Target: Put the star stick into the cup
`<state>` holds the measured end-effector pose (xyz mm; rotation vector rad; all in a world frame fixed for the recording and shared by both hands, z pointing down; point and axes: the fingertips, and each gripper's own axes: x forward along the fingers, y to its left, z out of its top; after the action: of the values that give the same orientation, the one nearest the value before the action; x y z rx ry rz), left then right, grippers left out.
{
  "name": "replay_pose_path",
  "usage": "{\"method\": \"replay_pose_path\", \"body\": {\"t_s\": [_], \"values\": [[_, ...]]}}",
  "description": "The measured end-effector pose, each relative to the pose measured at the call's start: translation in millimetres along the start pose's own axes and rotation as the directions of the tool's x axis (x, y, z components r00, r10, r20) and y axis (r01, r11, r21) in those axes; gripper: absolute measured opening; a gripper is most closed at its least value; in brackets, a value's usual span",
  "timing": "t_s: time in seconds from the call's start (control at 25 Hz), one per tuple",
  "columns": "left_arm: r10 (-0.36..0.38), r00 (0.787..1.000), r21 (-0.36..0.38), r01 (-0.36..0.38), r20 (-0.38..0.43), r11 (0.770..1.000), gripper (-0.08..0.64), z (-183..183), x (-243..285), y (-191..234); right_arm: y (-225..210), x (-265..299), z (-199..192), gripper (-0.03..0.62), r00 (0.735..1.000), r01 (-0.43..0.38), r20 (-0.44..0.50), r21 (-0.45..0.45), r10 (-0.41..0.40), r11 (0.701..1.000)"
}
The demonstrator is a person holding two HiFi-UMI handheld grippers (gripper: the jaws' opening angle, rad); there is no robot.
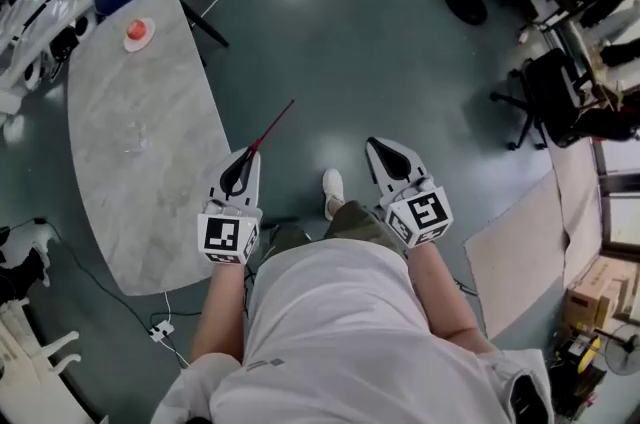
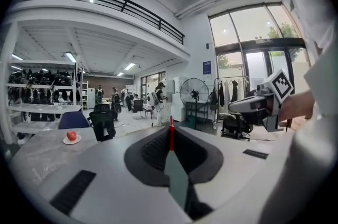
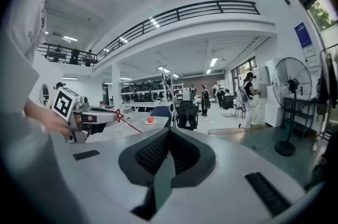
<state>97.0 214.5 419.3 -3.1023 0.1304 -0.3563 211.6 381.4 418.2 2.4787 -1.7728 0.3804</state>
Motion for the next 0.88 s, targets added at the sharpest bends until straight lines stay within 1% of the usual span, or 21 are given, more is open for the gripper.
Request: {"method": "replay_pose_path", "body": {"t_s": [0.16, 0.36, 0.48, 0.64, 0.76, 0.88], "values": [[0.117, 0.993, -0.008, -0.117, -0.019, 0.993, 0.017, 11.3, 29.5, 34.9, -26.1, 52.7, 20.1, 0.011, 0.994, -0.108, 0.015, -0.012, 0.108, 0.994], [0.258, 0.966, -0.008, -0.258, -0.031, 0.966, 0.017, 26.5, 54.9, 62.9, -54.7, 101.0, 33.2, 0.011, 0.972, -0.234, 0.008, -0.028, 0.234, 0.972], [0.331, 0.943, -0.003, -0.331, -0.040, 0.944, 0.017, 30.1, 64.2, 75.7, -66.8, 127.3, 36.2, 0.011, 0.954, -0.300, 0.000, -0.031, 0.300, 0.953], [0.414, 0.908, -0.024, -0.416, -0.061, 0.909, 0.017, 27.5, 64.8, 89.9, -68.1, 155.9, 39.3, 0.011, 0.924, -0.382, -0.016, -0.043, 0.381, 0.923], [0.468, 0.880, -0.033, -0.472, -0.076, 0.881, 0.017, 23.1, 59.1, 102.8, -59.9, 178.3, 41.6, 0.011, 0.897, -0.441, -0.031, -0.054, 0.440, 0.896], [0.519, 0.849, -0.049, -0.525, -0.098, 0.850, 0.017, 15.8, 42.7, 115.2, -41.3, 197.8, 42.0, 0.011, 0.866, -0.500, -0.055, -0.058, 0.498, 0.864]]}}
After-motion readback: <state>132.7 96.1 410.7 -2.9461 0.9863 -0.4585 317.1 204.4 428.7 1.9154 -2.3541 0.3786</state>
